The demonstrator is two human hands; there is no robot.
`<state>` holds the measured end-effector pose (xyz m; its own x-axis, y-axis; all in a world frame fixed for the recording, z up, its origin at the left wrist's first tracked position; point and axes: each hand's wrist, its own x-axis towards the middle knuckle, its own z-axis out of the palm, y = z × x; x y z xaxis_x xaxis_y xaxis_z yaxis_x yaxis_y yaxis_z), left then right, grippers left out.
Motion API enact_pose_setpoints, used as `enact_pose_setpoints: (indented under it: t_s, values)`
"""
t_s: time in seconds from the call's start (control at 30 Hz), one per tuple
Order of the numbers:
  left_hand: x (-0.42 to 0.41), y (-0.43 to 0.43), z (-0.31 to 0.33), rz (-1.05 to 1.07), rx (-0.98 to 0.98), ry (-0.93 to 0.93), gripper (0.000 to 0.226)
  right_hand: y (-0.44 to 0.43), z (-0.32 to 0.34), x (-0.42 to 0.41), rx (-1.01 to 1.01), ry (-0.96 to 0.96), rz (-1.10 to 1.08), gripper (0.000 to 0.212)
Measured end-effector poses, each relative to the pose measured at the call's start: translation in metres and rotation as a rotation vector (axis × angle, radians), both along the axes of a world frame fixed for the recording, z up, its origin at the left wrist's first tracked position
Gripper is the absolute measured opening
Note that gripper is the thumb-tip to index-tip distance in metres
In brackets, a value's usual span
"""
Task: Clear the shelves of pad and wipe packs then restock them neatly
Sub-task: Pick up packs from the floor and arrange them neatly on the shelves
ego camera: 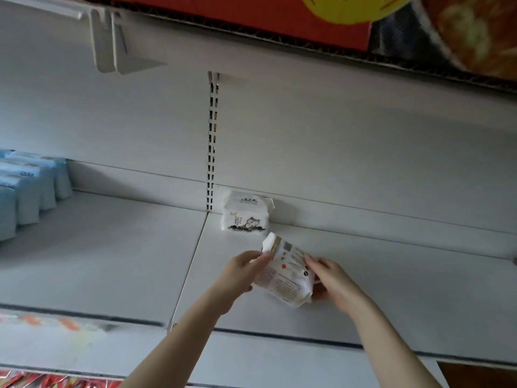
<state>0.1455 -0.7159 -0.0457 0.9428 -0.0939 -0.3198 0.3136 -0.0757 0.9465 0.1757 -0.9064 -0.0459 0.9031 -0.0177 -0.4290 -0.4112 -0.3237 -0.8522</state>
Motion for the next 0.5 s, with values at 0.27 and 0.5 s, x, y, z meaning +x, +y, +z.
enact_pose_setpoints:
  t_s: [0.27,0.5]
  values:
    - [-0.003,0.020,0.020,-0.115,-0.076,-0.309,0.063,-0.001,0.019,-0.011,0.361,0.321,-0.033,0.037]
    - [-0.008,0.029,0.022,-0.021,-0.238,-0.276,0.057,0.015,0.029,-0.013,0.140,0.368,0.281,0.039]
